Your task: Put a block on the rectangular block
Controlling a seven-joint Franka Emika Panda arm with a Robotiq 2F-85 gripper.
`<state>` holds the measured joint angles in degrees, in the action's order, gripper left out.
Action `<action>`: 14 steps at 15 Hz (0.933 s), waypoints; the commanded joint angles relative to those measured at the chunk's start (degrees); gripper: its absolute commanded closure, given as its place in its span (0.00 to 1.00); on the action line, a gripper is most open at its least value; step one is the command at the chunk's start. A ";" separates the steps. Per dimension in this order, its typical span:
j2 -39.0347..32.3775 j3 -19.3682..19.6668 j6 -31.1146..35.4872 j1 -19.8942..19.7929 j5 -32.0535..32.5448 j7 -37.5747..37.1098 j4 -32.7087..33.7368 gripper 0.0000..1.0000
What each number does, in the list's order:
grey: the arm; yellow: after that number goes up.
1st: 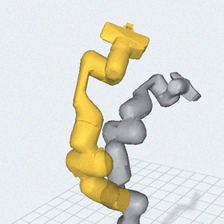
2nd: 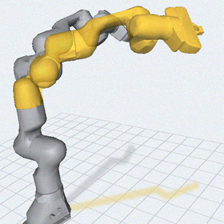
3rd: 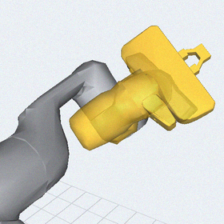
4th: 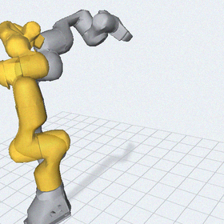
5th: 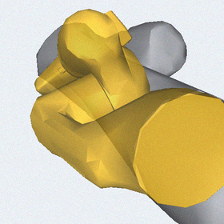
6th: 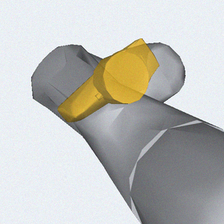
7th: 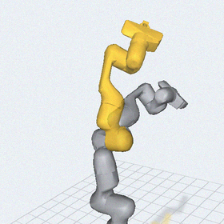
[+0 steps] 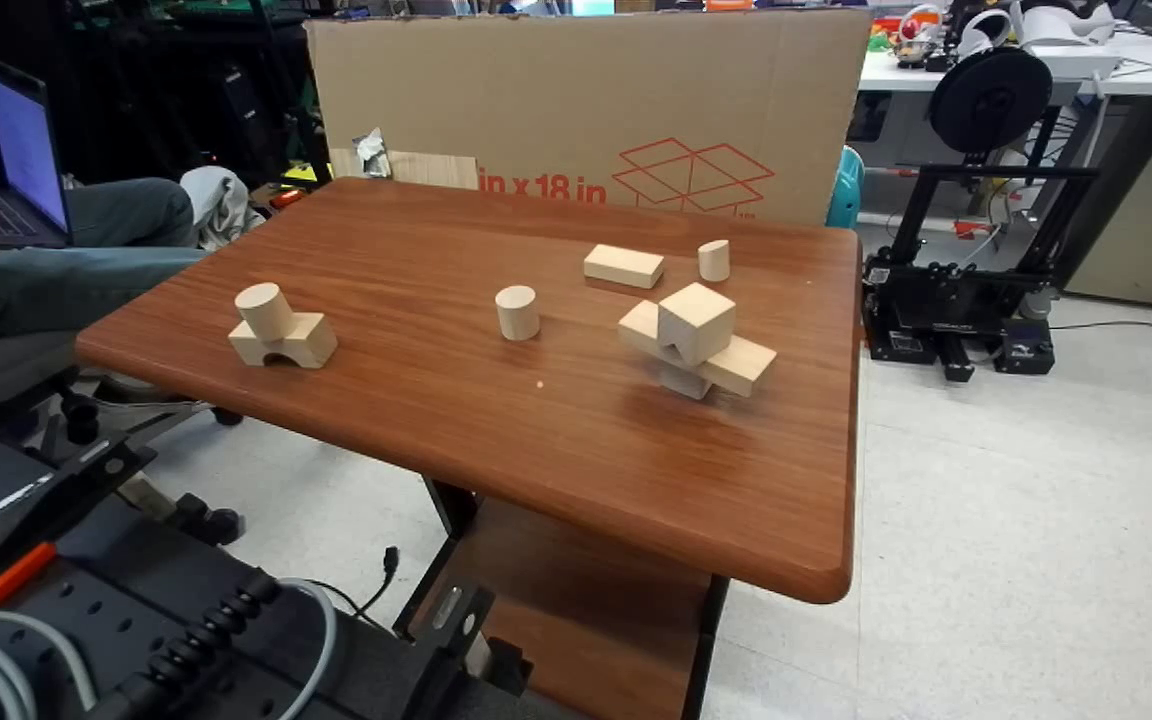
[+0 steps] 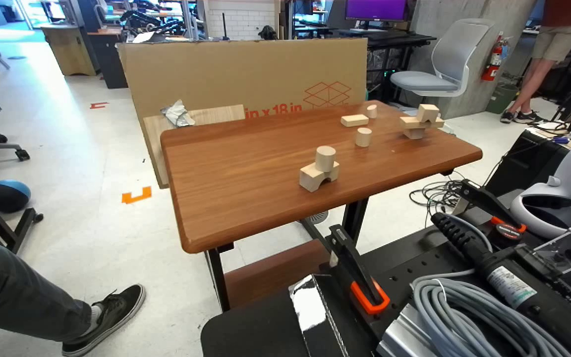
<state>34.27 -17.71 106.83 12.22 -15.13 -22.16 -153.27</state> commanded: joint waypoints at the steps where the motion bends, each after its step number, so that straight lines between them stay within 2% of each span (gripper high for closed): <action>1: -1.81 1.04 2.43 -0.98 -0.55 -0.04 0.87 0.00; 5: -3.60 3.21 12.21 -3.05 -0.78 0.91 1.26 0.00; 11: -11.17 6.66 32.36 -6.39 -0.72 0.32 2.70 0.00; 14: -15.24 8.53 36.88 -8.44 1.19 0.99 4.04 0.00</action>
<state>23.73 -10.76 140.40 5.45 -15.10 -22.03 -151.87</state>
